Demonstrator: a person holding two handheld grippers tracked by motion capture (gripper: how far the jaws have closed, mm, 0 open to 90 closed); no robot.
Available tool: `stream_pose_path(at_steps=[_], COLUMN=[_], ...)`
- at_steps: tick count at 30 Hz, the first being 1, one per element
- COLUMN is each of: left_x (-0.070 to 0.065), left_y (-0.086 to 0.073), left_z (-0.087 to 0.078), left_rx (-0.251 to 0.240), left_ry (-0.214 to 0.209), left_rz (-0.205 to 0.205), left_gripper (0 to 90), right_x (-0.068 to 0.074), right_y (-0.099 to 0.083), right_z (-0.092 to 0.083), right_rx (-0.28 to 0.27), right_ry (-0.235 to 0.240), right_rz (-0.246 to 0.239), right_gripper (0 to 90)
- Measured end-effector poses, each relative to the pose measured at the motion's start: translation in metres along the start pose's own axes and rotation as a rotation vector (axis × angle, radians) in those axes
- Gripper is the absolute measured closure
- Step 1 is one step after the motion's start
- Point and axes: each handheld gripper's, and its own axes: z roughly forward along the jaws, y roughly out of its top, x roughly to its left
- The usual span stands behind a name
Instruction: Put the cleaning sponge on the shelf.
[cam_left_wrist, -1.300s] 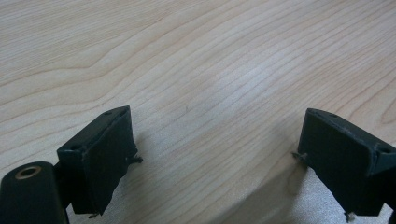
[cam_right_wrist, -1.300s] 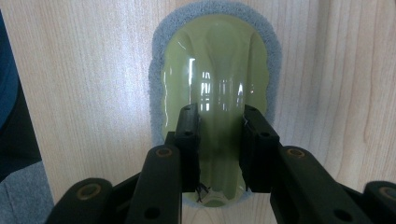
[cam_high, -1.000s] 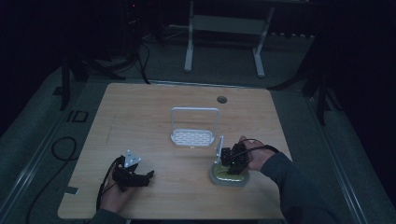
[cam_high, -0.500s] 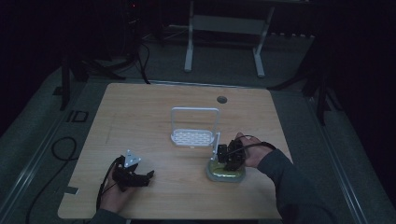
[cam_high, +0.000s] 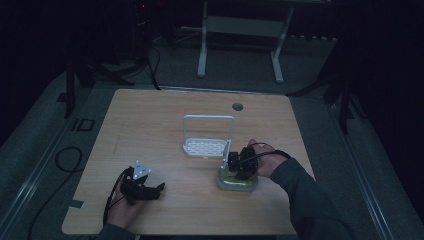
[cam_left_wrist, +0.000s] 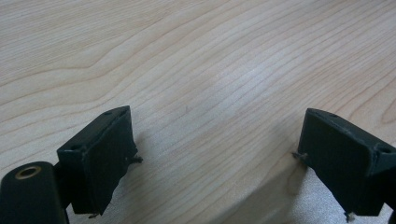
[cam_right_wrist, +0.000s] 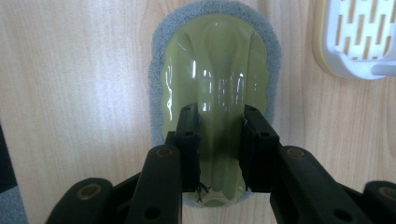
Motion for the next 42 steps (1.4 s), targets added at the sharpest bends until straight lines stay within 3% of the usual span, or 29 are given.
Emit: stream_pose_path(at_steps=[25, 42], left_x=[0.000, 0.000], left_y=[0.000, 0.000], left_z=[0.000, 0.000], left_rx=[0.000, 0.000], left_ry=[0.001, 0.001], left_rz=[-0.001, -0.001], left_gripper=[10.9, 10.9], right_x=[-0.005, -0.009], right_y=[0.014, 0.031], right_z=[-0.003, -0.007], right_rx=[-0.030, -0.046], right_ry=[-0.055, -0.120], right_rz=[0.008, 0.000], right_gripper=[71.6, 71.7])
